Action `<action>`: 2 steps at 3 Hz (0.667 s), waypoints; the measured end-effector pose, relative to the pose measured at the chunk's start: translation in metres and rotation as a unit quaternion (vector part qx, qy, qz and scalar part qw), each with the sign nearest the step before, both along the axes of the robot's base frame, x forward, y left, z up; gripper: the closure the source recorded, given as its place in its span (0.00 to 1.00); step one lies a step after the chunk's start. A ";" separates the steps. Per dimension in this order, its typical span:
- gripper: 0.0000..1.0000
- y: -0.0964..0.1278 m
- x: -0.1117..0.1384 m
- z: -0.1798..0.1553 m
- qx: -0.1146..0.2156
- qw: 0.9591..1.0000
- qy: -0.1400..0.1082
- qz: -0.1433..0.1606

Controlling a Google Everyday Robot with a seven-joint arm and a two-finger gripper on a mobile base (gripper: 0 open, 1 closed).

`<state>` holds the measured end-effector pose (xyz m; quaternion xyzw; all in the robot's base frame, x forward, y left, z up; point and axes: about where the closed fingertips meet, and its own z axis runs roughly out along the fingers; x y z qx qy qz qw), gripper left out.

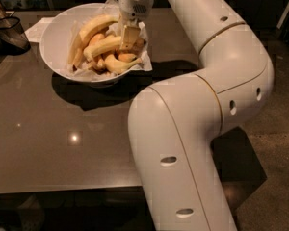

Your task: Pick banana from white bowl

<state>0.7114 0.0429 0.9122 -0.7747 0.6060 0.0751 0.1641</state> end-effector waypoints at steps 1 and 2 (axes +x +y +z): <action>1.00 0.000 0.000 0.000 0.000 1.000 0.000 0.000; 1.00 0.003 0.001 0.023 0.017 0.999 -0.024 -0.017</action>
Offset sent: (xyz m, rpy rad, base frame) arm -0.0309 -0.0062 0.0637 0.0434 -0.0607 -0.0759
